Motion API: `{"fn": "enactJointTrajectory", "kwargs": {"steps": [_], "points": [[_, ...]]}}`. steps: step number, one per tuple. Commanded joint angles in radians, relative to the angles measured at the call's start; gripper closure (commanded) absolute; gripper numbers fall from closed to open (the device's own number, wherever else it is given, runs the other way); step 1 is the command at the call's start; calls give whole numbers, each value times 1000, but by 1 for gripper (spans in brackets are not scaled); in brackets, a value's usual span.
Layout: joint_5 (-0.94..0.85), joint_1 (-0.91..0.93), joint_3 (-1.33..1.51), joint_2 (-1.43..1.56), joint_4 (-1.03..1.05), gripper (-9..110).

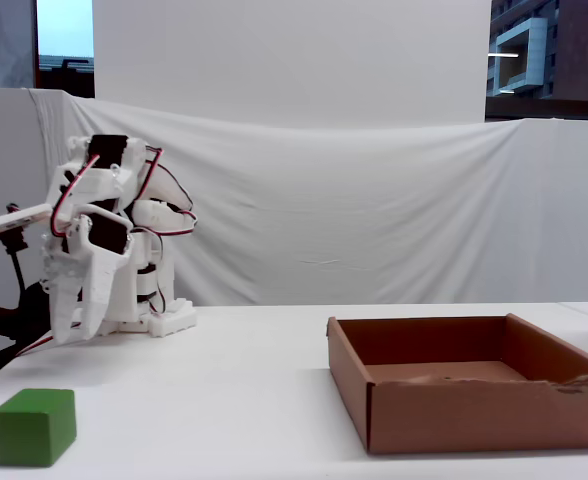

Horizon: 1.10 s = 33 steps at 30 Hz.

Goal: Grasp a green cube and put it in a box.

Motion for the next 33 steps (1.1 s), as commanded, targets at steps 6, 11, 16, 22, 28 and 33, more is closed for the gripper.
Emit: {"fn": "enactJointTrajectory", "kwargs": {"steps": [6,11,16,22,28,33], "points": [[8,-2,-6,5,6,81],[8,-2,-6,5,-12,81],[-26,-31,-12,3,-75,81],[-86,-95,-172,-15,-120,81],[-156,-152,-430,-370,-133,81],[-230,-144,-515,-641,-284,81]]}}
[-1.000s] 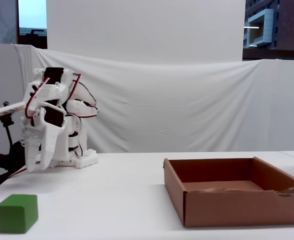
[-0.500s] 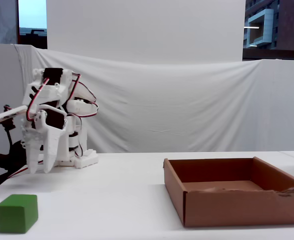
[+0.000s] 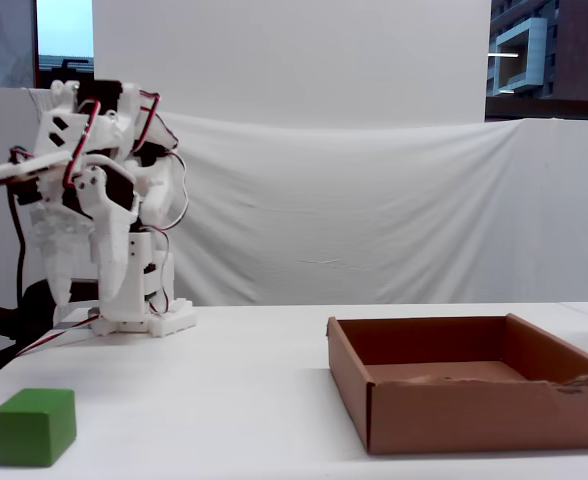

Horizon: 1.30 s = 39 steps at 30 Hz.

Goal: Grasp a green cube and put it in a box.

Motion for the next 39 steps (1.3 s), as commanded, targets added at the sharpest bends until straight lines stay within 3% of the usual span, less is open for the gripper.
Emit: {"fn": "enactJointTrajectory", "kwargs": {"steps": [1,10,17,39], "points": [[-32,8,-98,-137,-98,81],[-172,12,-198,-364,-91,81],[-178,-6,-430,-617,-61,81],[-210,2,-696,-899,15,80]]}}
